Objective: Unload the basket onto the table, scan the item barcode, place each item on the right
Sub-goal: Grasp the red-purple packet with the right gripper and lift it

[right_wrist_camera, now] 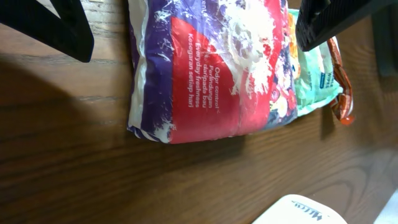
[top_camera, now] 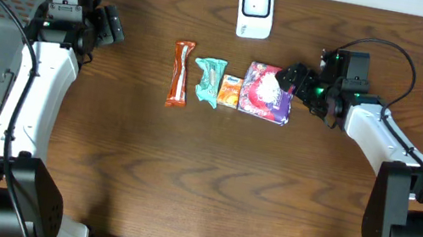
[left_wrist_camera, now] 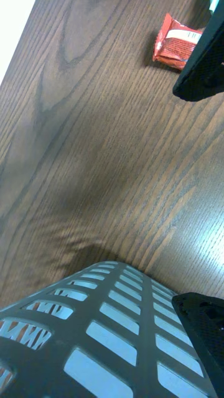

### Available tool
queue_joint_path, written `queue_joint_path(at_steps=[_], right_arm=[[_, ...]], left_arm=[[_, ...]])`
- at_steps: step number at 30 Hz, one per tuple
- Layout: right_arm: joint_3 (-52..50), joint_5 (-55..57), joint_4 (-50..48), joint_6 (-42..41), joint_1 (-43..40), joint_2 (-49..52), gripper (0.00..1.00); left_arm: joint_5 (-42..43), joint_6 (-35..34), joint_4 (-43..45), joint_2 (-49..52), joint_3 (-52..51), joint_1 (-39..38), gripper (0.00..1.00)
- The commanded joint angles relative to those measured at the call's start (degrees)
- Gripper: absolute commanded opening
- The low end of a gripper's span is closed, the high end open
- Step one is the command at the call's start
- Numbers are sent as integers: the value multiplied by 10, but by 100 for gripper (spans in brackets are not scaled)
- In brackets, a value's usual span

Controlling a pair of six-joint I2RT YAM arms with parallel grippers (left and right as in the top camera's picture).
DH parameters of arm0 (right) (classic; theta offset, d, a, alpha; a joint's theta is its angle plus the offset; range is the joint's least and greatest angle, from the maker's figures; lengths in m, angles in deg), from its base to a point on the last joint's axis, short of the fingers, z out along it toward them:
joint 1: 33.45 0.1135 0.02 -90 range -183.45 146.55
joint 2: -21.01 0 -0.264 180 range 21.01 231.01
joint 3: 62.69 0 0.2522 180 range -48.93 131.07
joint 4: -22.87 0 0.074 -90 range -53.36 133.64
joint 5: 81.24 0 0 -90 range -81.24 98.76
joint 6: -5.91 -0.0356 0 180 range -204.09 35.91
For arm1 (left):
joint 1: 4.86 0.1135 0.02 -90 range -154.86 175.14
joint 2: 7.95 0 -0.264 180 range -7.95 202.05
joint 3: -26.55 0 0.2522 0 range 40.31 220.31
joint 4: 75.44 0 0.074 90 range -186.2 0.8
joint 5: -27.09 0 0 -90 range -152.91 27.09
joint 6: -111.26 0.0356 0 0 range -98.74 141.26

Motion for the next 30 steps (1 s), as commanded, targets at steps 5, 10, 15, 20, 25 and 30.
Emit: queue_joint_path(at_steps=[5,10,15,20,25,30], right_arm=[[8,4,-1,-10,5,8,96],[8,-12,10,-10,11,35,89],[8,-25,9,-10,16,59,82],[8,-25,29,14,16,66,59],[9,-26,38,57,15,64,22],[39,-2,75,62,12,59,1]], left_arm=[[-5,-5,-1,3,3,2,98],[-5,-5,-1,3,3,2,98],[-5,-5,-1,3,3,2,98],[-5,-5,-1,3,3,2,98],[-5,-5,-1,3,3,2,98],[-5,-5,-1,3,3,2,98]])
